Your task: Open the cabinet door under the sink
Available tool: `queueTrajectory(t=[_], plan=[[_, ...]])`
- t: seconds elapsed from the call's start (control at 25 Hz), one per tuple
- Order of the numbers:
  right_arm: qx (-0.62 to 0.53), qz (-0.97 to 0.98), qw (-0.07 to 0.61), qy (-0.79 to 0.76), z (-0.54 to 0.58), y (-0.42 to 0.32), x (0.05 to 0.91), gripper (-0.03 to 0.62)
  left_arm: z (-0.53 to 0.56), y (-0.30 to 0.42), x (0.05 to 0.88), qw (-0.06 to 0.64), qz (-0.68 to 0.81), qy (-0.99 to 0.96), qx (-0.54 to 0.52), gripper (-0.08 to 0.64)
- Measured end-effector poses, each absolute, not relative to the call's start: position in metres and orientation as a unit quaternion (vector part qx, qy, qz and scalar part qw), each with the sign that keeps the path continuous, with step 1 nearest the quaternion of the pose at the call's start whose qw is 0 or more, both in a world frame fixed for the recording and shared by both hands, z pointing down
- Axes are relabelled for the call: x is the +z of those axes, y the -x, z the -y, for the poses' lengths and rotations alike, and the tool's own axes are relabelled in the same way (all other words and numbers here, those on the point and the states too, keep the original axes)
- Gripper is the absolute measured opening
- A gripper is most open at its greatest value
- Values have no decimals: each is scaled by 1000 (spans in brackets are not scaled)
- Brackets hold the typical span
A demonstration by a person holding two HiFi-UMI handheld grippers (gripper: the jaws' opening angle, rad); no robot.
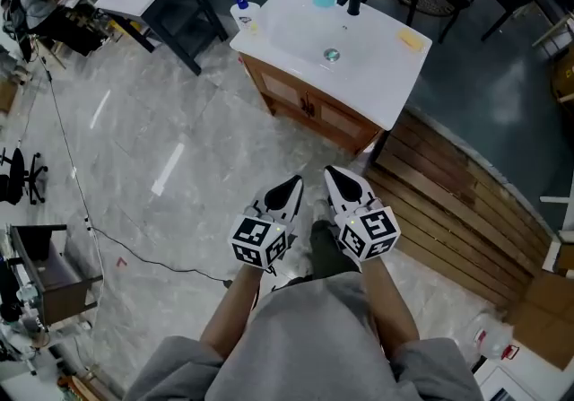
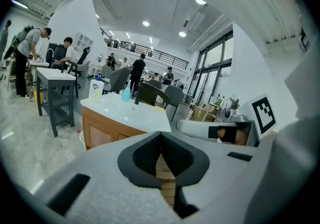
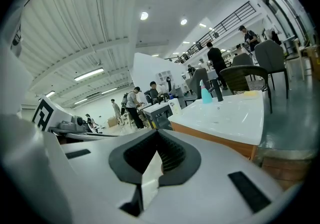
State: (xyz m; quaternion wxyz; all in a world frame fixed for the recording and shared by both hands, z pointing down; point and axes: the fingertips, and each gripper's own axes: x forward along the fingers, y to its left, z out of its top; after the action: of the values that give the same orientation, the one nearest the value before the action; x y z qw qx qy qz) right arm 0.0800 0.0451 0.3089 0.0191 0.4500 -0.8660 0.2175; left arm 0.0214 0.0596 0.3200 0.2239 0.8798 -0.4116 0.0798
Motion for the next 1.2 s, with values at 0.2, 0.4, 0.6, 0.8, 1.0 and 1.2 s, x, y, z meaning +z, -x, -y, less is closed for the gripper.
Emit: queueTrajectory(t=[0.2, 0.4, 0.6, 0.8, 1.0, 1.2], plan=[[231, 866, 22, -443, -6, -84, 320, 11, -21, -30, 330, 235, 413, -875, 90, 9], [242, 866, 27, -437, 19, -88, 329, 11, 8, -36, 338, 244, 414, -872, 97, 8], [258, 862, 31, -436, 38, -86, 348, 11, 31, -37, 357, 256, 413, -867, 106, 9], [277, 855, 36, -437, 54, -81, 370, 11, 48, -40, 377, 258, 402, -870, 122, 9], [290, 842, 34, -454, 76, -76, 392, 10, 67, -34, 403, 267, 388, -872, 134, 8], [300, 823, 38, -480, 101, -78, 425, 10, 95, -28, 431, 255, 390, -873, 142, 9]])
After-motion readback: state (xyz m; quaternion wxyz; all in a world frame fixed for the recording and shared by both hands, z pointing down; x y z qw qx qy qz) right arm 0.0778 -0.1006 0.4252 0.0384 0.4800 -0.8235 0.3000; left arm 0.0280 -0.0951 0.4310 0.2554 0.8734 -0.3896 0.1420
